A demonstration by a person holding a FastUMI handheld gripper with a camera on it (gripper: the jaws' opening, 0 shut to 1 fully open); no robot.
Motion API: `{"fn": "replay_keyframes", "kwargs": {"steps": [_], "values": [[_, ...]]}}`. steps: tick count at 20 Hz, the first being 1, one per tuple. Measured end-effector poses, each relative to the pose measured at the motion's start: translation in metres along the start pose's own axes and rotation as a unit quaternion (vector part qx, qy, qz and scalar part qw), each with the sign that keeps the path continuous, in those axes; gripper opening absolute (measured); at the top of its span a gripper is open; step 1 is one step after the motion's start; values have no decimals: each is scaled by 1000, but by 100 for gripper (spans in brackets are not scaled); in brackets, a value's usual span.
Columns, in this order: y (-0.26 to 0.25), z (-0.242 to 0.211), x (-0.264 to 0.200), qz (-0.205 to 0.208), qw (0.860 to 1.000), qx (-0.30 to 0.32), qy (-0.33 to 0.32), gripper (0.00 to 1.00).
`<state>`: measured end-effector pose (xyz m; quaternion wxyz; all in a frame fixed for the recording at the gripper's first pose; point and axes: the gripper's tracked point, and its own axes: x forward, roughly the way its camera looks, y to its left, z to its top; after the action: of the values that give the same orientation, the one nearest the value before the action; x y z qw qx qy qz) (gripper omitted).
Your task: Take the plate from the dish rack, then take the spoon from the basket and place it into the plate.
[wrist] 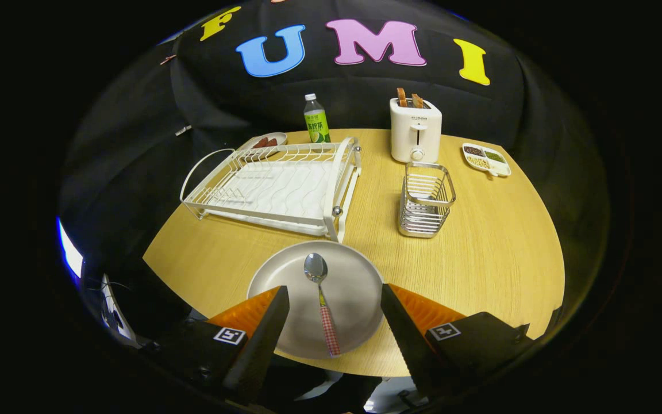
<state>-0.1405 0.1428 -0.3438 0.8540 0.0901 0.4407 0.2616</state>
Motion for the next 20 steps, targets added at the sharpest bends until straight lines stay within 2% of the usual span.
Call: {"fn": "replay_keyframes", "kwargs": {"steps": [4, 8, 14, 20], "values": [[-5, 51, -24, -9, 999, 12, -49, 99], [-21, 117, -65, -39, 992, -7, -120, 99], [-40, 221, -146, -91, 964, -49, -243, 99], [-24, 267, -209, -109, 944, -55, -307, 97]]}}
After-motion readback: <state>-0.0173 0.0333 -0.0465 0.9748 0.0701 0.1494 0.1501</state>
